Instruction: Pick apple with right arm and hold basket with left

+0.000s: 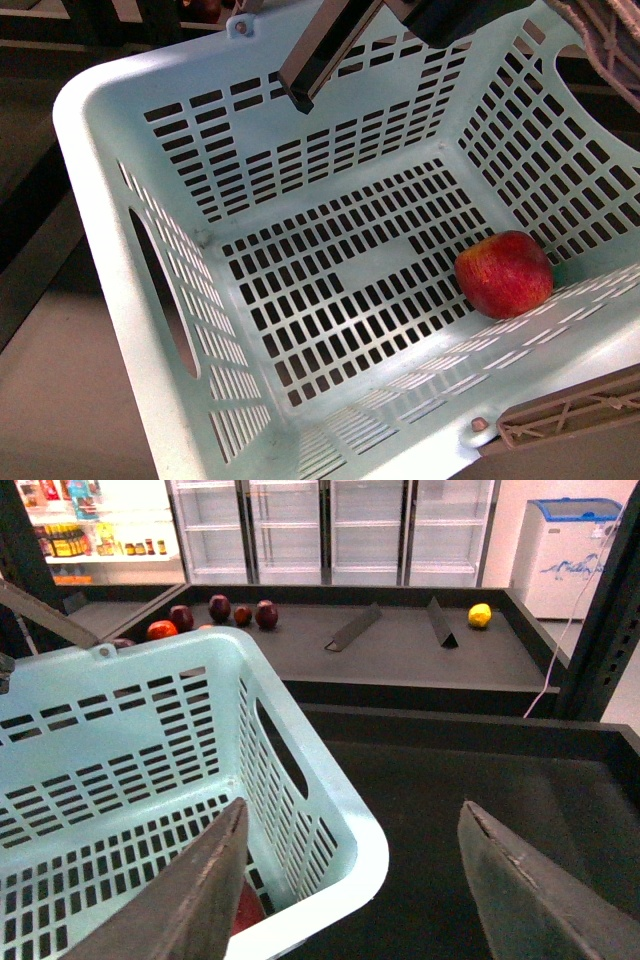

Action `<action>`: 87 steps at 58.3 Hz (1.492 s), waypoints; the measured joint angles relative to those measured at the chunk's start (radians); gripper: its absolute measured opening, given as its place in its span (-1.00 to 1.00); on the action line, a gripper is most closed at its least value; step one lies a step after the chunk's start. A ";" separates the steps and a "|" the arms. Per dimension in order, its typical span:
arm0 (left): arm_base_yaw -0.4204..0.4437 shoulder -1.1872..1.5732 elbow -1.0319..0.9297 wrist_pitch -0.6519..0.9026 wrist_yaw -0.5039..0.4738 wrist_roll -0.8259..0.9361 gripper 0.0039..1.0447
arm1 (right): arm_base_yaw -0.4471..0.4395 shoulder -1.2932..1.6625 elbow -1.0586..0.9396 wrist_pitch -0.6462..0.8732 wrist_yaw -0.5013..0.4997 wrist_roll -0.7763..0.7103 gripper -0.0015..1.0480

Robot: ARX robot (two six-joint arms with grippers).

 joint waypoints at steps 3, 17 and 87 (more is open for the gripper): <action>0.000 0.000 0.000 0.000 0.000 0.000 -0.88 | 0.000 0.000 0.000 0.000 0.000 0.000 0.53; -0.010 0.013 0.033 -0.018 -0.394 -0.128 -0.88 | 0.000 -0.001 0.000 0.000 0.000 0.000 0.83; 0.412 0.168 -0.209 0.270 -0.318 -0.457 -0.88 | 0.000 -0.001 0.000 0.000 0.000 0.000 0.83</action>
